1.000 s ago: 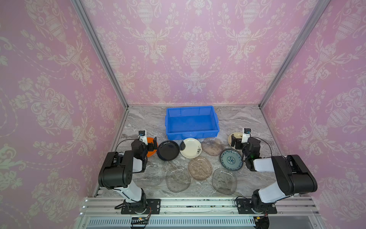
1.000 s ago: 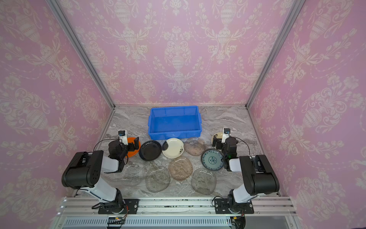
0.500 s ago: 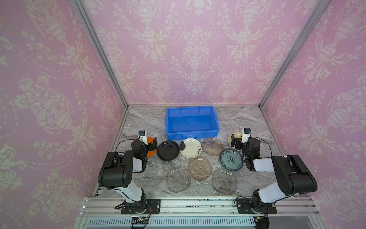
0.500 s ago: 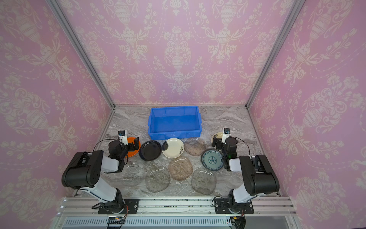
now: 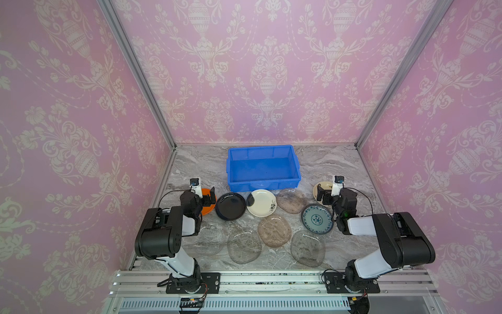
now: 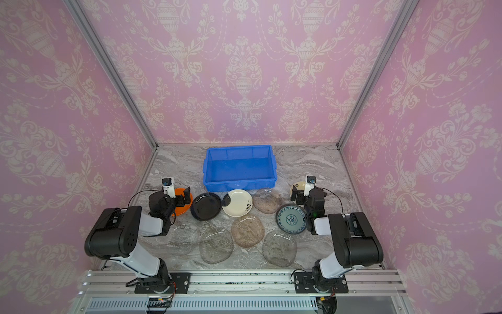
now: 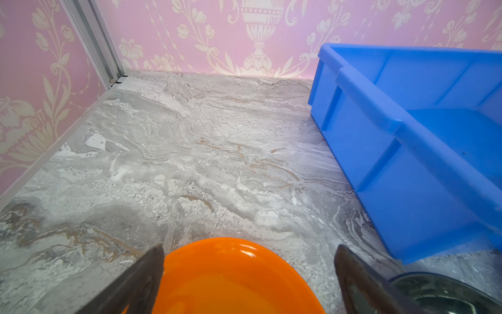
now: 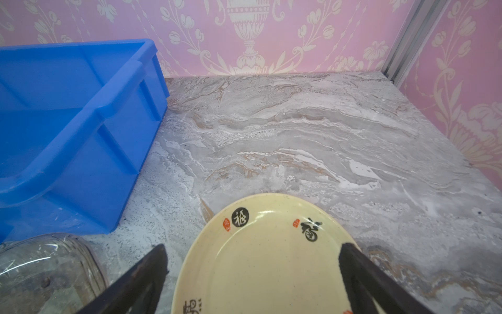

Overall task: Place the plates into the plastic bin on the countertop
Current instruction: Pick up the plate from the middle-right of the table.

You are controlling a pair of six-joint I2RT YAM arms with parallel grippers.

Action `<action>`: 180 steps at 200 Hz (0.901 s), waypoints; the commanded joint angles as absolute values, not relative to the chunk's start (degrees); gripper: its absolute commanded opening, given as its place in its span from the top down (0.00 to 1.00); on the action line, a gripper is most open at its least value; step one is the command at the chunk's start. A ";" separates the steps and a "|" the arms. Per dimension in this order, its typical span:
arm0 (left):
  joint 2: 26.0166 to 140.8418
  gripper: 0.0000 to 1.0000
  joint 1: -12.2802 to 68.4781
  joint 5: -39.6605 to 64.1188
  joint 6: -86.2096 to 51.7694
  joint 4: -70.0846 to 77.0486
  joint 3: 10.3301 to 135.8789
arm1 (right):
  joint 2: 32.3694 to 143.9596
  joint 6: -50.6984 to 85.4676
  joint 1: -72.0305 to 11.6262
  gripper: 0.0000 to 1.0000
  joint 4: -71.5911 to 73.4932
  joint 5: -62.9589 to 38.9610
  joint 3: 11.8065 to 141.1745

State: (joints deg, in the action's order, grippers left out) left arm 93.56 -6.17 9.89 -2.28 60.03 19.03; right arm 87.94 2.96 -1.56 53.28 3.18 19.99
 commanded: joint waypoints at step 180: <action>87.21 0.01 -5.10 1.15 -3.44 50.82 21.23 | 87.60 2.27 -1.58 0.00 53.48 4.11 20.96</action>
